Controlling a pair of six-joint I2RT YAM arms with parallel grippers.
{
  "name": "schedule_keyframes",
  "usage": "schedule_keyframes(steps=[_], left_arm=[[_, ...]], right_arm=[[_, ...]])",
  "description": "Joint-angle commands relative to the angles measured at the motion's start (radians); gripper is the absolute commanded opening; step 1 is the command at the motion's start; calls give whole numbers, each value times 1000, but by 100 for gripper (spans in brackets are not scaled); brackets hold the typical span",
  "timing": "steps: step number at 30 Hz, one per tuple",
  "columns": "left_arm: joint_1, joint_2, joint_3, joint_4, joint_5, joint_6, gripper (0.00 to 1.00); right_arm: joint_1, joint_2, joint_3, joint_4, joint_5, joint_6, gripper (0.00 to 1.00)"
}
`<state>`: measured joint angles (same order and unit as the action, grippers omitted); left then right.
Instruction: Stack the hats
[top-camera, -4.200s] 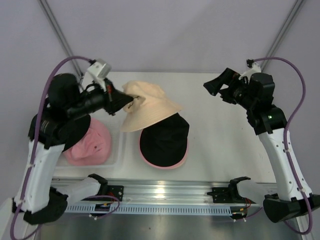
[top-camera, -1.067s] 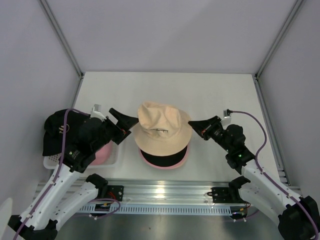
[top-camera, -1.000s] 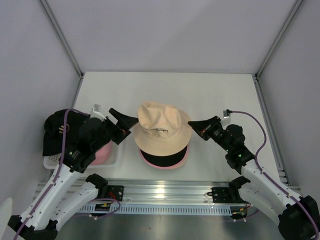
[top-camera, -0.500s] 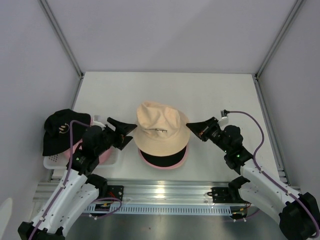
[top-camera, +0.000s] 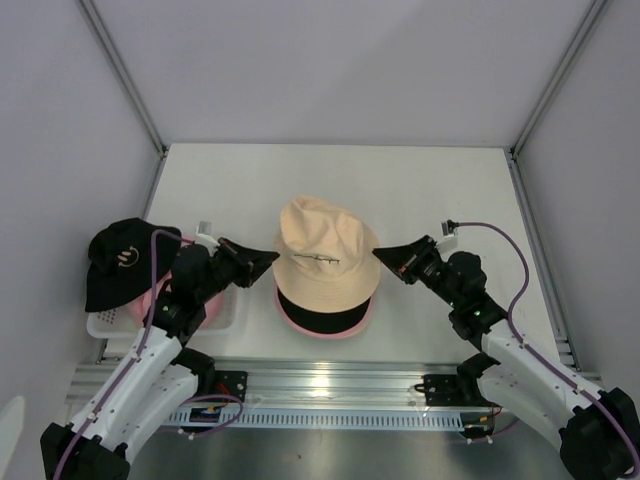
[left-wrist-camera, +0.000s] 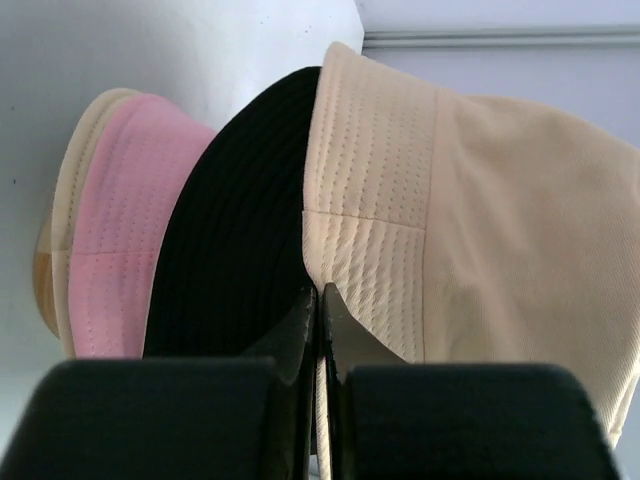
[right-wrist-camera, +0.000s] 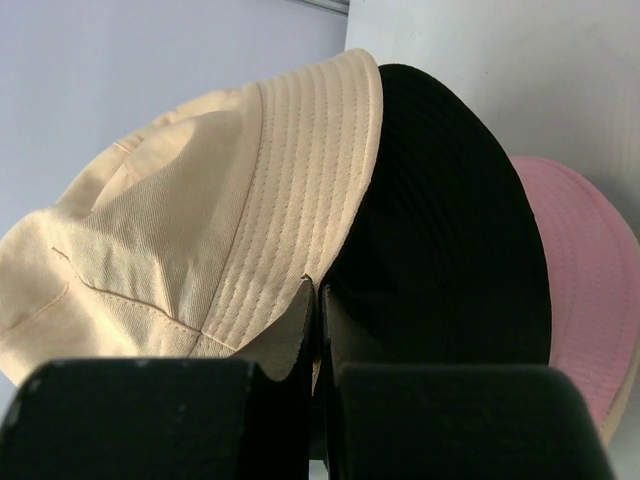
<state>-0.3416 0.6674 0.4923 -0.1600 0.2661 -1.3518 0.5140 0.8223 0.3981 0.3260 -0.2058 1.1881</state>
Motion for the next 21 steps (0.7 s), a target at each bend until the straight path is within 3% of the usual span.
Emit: schedule_keyframes(steps=[1,8,15,21], left_arm=[[6,-43,72,76,24,121,1],[-48,-25,232,-59,33,404,1],[-209,90,261,-62,-59,428,1],[-217,61,246,-160,-166,382,1]], right_arm=[[17,-44,27,-74,22,-86,0],[44,-169,91,-287,126,-214,0],[50,-230,68,-323,157,-209,0],[54,-242,51,-389,197,-196,0]])
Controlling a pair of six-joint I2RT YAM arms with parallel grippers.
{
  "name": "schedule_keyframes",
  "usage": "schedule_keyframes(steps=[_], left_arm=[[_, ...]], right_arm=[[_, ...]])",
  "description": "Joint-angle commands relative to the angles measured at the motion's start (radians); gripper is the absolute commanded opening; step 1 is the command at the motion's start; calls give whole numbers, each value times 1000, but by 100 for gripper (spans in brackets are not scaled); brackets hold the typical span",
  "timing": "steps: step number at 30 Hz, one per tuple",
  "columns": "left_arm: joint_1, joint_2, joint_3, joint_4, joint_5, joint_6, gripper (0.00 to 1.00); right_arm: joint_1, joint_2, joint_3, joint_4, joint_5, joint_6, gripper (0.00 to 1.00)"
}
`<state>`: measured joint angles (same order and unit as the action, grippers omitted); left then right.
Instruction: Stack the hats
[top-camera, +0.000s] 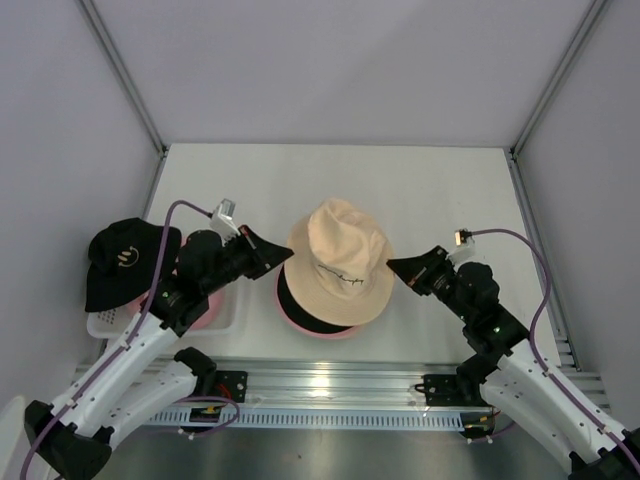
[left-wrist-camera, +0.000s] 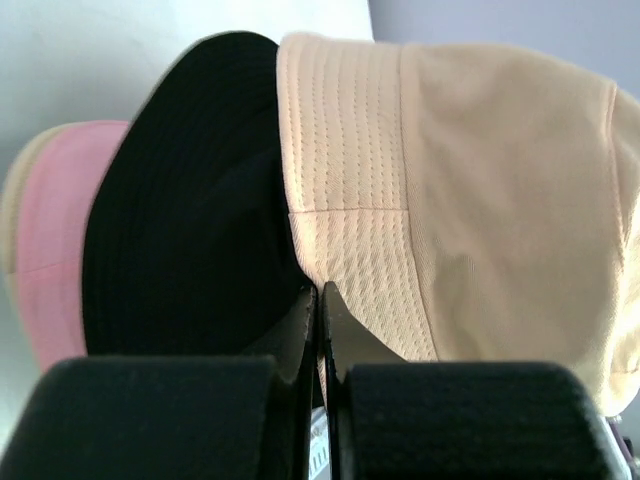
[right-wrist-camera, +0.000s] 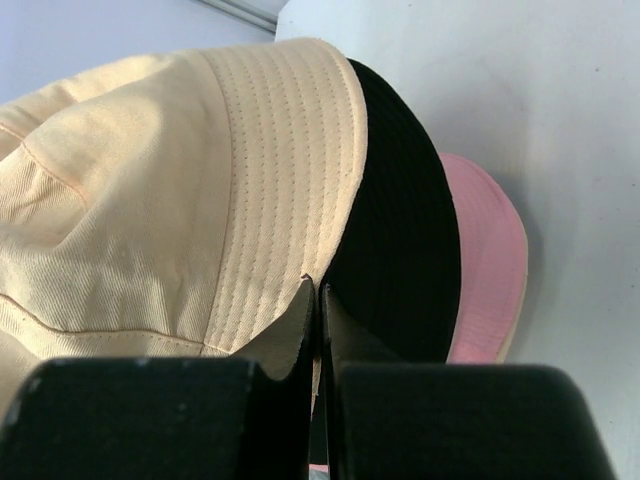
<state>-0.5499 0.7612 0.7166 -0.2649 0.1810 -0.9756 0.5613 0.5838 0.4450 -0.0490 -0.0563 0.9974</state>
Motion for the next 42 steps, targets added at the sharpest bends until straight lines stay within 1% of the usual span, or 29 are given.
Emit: schedule_keyframes(steps=[1,4,5,7,11,12,16,19,23,25,27,30,33,34,36,38,42], left_arm=[[-8,-48,14,-85,-116,-12,1],[-7,-80,-6,-117,-173,-43,1],[-8,-109,-15,-135,-176,-51,1],[-7,-140,-40,-148,-225,-61,1],[-1,-187,-86,-177,-258,-75,1],[5,-184,-100,-180,-258,-75,1],[8,-126,-127,-168,-242,-71,1],[10,-54,-140,-158,-212,-80,1],[10,6,-140,-197,-207,-106,1],[11,15,-144,-223,-213,-120,1],[11,17,-144,-263,-218,-129,1],[13,-2,-161,-303,-221,-150,1],[11,-34,-171,-335,-221,-161,1],[11,-40,-169,-349,-227,-160,1],[13,-52,-154,-378,-230,-138,1],[11,-51,-131,-396,-226,-109,1],[13,-13,-109,-460,-215,-52,1]], right_arm=[[8,2,6,-23,52,3,0],[5,48,8,-26,56,20,0],[3,59,6,-17,56,21,0],[2,91,0,10,47,20,0],[0,151,-20,37,41,30,0],[-3,175,-28,87,32,33,0],[-12,232,-49,129,26,27,0],[-23,269,-49,132,0,17,0],[-26,309,-39,92,-10,9,0],[-31,339,-20,25,-14,3,0],[-32,387,-17,-1,-40,-2,0],[-28,445,-26,15,-73,-9,0],[-26,526,-3,-20,-79,-52,0],[-24,550,20,-34,-79,-90,0],[-6,600,35,-48,-79,-132,0],[15,620,32,-14,-89,-181,0],[78,666,44,-21,-86,-233,0]])
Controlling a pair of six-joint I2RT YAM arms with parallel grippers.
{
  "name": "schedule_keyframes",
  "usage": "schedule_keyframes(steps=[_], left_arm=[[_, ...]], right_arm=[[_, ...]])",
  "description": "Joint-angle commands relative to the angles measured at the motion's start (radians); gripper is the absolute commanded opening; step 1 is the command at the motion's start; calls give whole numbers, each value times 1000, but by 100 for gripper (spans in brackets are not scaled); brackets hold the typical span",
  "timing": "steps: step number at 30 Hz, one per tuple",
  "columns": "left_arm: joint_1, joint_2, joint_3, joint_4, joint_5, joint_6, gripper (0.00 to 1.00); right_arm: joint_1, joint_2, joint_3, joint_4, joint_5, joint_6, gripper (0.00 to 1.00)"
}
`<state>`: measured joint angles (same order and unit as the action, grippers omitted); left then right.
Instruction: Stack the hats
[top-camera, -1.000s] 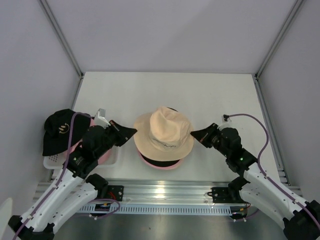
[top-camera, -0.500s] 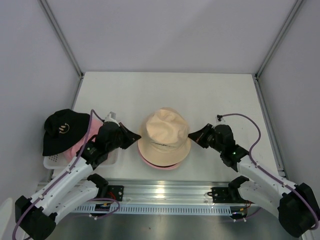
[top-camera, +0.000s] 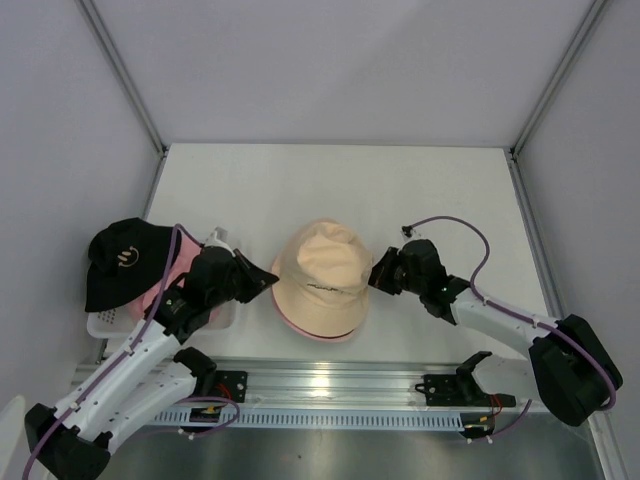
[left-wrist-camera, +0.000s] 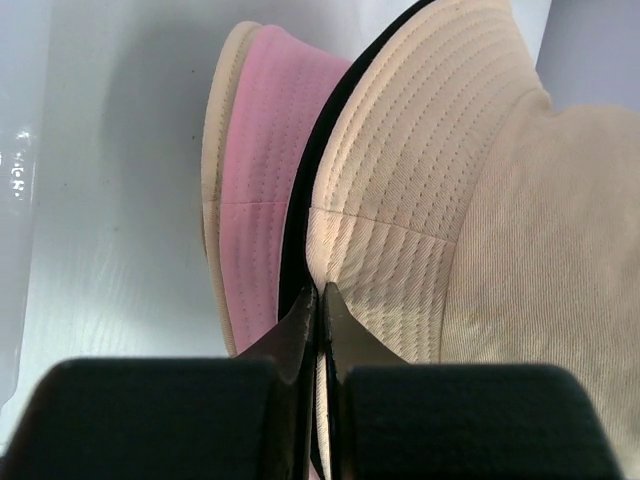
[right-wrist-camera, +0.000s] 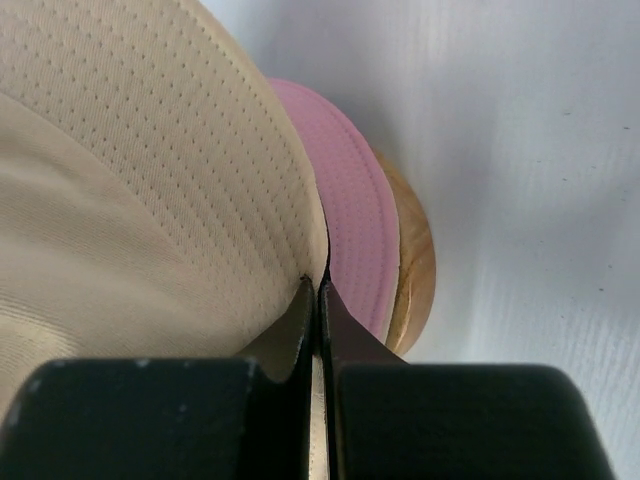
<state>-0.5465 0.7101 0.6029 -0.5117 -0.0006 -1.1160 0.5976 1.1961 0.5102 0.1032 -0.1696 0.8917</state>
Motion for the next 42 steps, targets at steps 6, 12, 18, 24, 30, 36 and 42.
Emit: schedule_keyframes(steps=[6,12,18,24,30,36,42], left_arm=[[8,22,-92,-179,27,76,1],[10,20,-173,-11,83,180,1],[8,239,-180,159,86,216,1],[8,417,-140,280,60,266,1],[8,394,-101,265,24,286,1],[10,246,-133,187,-55,300,1],[10,112,-140,78,-93,311,5]], right_arm=[[85,2,-50,-212,87,-146,0],[80,-202,-35,-312,192,-145,0],[57,-397,1,-359,323,-175,2],[2,-409,-111,-263,331,-194,1],[-36,-331,-179,-175,257,-206,0],[-42,-211,-196,-122,210,-281,0],[-41,-156,-121,-210,194,-313,0]])
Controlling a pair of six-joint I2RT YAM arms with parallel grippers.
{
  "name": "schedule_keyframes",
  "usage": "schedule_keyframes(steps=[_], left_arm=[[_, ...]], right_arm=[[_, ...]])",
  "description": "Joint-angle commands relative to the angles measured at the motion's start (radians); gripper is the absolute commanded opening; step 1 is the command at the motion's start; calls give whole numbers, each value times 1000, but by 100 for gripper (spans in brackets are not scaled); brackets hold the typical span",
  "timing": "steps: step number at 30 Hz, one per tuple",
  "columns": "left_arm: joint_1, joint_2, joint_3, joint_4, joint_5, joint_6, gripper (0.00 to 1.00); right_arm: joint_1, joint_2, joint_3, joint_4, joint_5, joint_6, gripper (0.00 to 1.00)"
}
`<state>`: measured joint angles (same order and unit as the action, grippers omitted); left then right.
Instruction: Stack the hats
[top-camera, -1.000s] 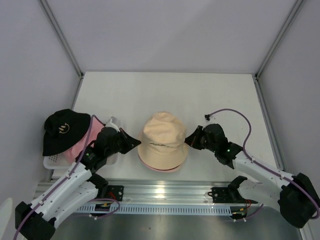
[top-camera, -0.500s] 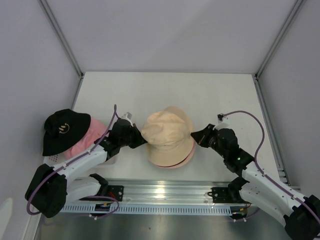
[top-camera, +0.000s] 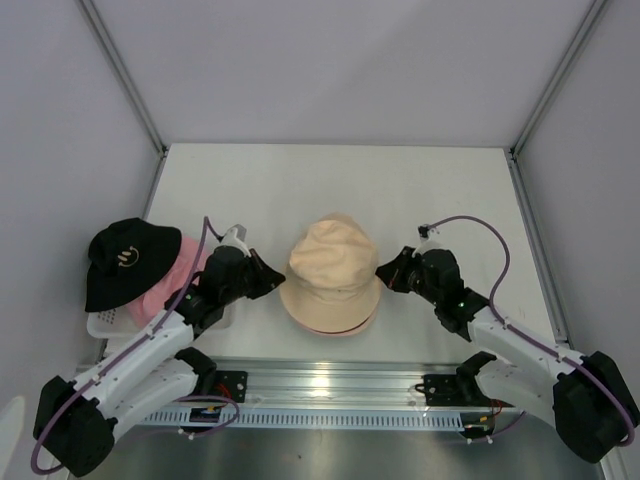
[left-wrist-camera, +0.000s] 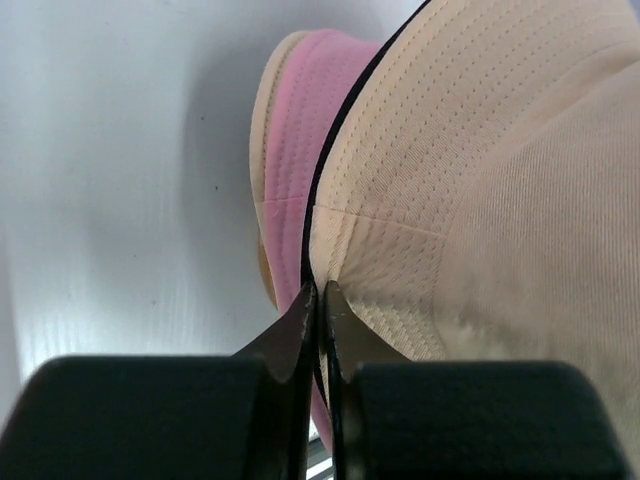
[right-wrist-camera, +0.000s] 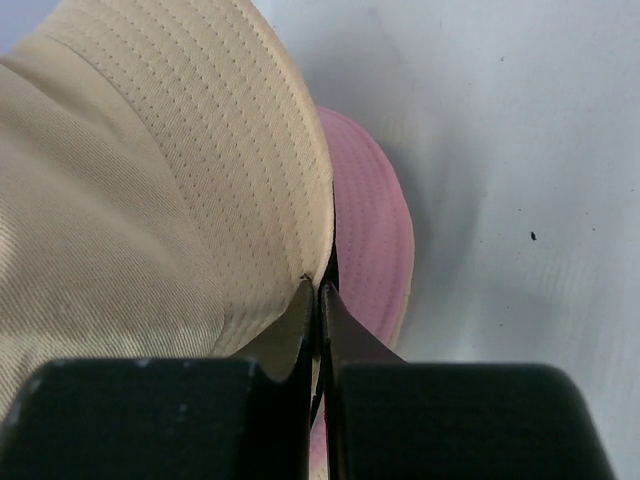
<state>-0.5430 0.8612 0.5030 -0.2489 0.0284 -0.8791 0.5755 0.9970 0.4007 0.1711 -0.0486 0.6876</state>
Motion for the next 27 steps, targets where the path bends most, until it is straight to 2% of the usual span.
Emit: schedule_keyframes(steps=[1,2,3,5,6,8,12,13,15,16,18,21,24,27], left_arm=[[5,-65,-40,-197,-136,77,8],[5,-94,-34,-205,-140,94,16],[5,-150,-24,-213,-145,103,21],[6,-200,-11,-213,-151,129,31],[5,-230,-3,-214,-153,132,33],[6,-241,6,-216,-153,131,35],[6,-200,26,-233,-125,124,33],[5,-182,35,-263,-128,123,33],[6,-172,84,-308,-179,124,33],[6,-171,98,-326,-197,127,34],[9,-166,150,-343,-232,146,43],[23,-142,215,-326,-240,161,48],[38,-96,279,-328,-246,170,55],[57,-44,307,-264,-196,189,56]], right_arm=[[-20,31,3,-319,73,-109,0],[-20,16,30,-341,72,-103,1],[-23,-21,45,-360,76,-97,12],[-37,-61,88,-407,66,-79,19],[-57,-95,104,-421,61,-70,28],[-77,-121,141,-440,4,-66,29],[-123,-144,209,-473,-43,-86,38],[-132,-141,225,-502,-45,-94,43],[-146,-138,254,-527,-40,-114,47],[-163,-139,268,-532,-39,-120,52],[-192,-132,270,-521,-48,-117,64],[-279,-81,267,-467,-121,-102,68],[-348,-9,273,-386,-212,-69,68],[-358,61,300,-292,-227,-68,67]])
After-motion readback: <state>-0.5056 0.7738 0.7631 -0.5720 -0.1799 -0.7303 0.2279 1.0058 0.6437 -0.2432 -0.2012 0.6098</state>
